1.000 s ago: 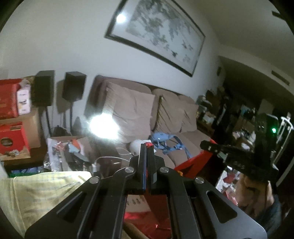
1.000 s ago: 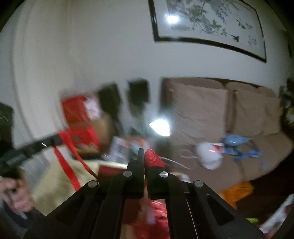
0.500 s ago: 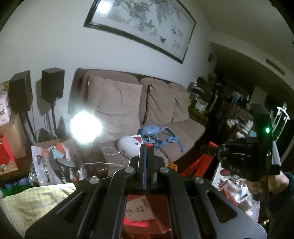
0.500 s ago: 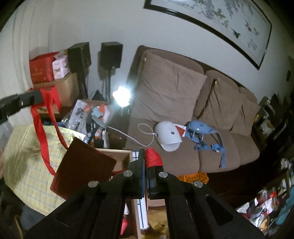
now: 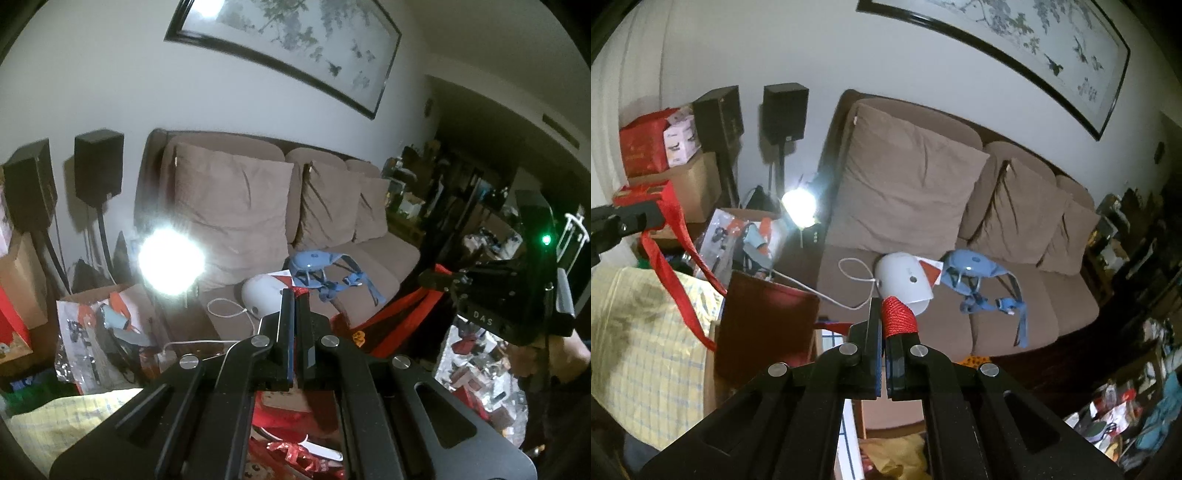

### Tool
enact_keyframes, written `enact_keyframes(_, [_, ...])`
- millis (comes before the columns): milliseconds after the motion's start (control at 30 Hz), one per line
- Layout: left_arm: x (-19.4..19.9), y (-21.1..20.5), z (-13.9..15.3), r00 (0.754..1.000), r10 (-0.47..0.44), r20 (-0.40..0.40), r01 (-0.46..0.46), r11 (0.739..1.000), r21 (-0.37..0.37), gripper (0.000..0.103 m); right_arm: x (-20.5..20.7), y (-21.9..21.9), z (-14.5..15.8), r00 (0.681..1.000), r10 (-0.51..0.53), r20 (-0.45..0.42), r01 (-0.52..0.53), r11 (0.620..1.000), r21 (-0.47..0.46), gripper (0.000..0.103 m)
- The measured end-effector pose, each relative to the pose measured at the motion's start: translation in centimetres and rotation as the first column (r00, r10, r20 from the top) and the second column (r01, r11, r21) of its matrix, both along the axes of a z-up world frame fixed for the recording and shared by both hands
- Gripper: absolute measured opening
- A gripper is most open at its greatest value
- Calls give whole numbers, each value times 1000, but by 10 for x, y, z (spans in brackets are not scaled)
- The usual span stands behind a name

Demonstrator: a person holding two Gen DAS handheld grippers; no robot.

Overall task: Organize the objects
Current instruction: 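Carry the red gift box by its ribbon toward the cardboard box with the right tool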

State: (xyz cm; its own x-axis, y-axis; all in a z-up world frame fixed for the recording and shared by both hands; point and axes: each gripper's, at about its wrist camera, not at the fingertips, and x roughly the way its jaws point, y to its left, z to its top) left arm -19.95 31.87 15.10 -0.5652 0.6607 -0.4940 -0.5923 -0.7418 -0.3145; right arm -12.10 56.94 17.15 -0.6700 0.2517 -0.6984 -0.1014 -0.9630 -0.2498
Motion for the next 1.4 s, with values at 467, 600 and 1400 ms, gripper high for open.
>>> enact_keyframes(467, [-36,11,-41,998,-17,68,18,1000,-4,1,-31,3,-15,1000,25,-4,-25,1000,-7,0])
enact_keyframes(600, [-41,16,-49,998,-19,65,21,999,-28,1,-41,5,-25,1000,19,13,-19,1000,-21,0])
enact_keyframes(1400, [-33,11,-97,989,-57,138,78,985,-155,1,-48,8,-85,997,46,68,-36,990,-134,0])
